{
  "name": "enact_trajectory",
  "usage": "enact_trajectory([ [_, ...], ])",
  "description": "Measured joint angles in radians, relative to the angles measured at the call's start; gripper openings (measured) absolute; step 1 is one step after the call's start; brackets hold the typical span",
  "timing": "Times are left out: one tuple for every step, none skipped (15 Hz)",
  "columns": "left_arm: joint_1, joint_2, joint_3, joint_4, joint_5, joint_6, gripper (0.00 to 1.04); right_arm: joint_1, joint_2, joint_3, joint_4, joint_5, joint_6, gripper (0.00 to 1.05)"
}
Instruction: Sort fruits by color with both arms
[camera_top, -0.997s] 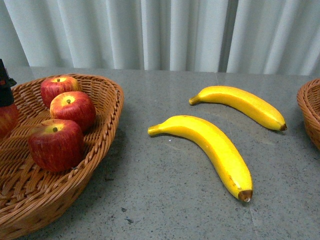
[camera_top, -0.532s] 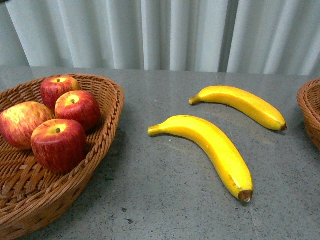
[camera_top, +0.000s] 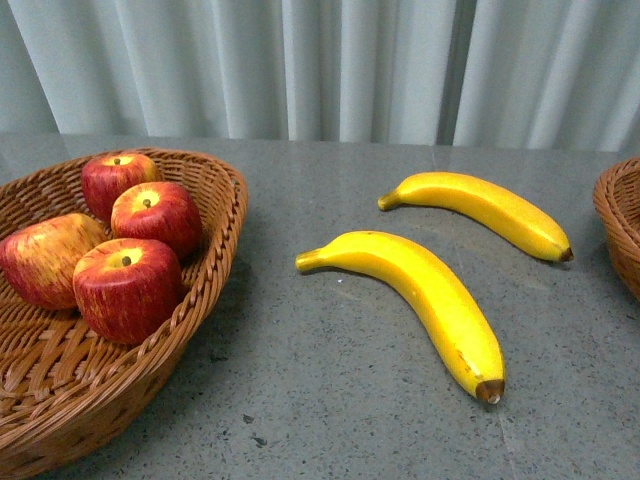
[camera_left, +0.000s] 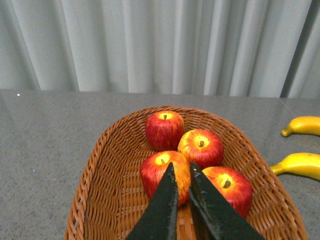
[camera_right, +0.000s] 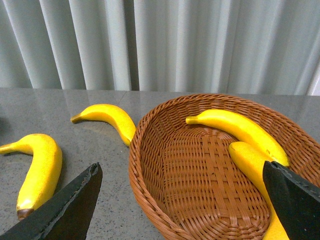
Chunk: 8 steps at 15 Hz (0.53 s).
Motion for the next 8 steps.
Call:
enact_trajectory([
  [0.032, -0.028, -0.021, -0.011, 0.028, -0.001, 0.01, 0.0, 0.0, 0.0, 0.0, 0.0, 0.0, 0.98],
  [0.063, -0.06, -0.038, -0.022, 0.057, -0.003, 0.01, 0.0, 0.0, 0.0, 0.0, 0.0, 0.0, 0.98],
  [0.083, -0.082, -0.048, -0.03, 0.077, -0.003, 0.01, 0.0, 0.0, 0.0, 0.0, 0.0, 0.0, 0.98],
  [0.107, -0.113, -0.064, -0.044, 0.104, -0.003, 0.01, 0.0, 0.0, 0.0, 0.0, 0.0, 0.0, 0.98],
  [0.128, -0.137, -0.078, -0.06, 0.128, -0.003, 0.01, 0.0, 0.0, 0.0, 0.0, 0.0, 0.0, 0.98],
  [0.208, -0.164, -0.09, -0.076, 0.215, -0.003, 0.01, 0.0, 0.0, 0.0, 0.0, 0.0, 0.0, 0.98],
  [0.254, -0.184, -0.097, -0.088, 0.226, -0.004, 0.01, 0.0, 0.0, 0.0, 0.0, 0.0, 0.0, 0.98],
  [0.248, -0.206, -0.1, -0.098, 0.245, -0.004, 0.01, 0.0, 0.0, 0.0, 0.0, 0.0, 0.0, 0.98],
])
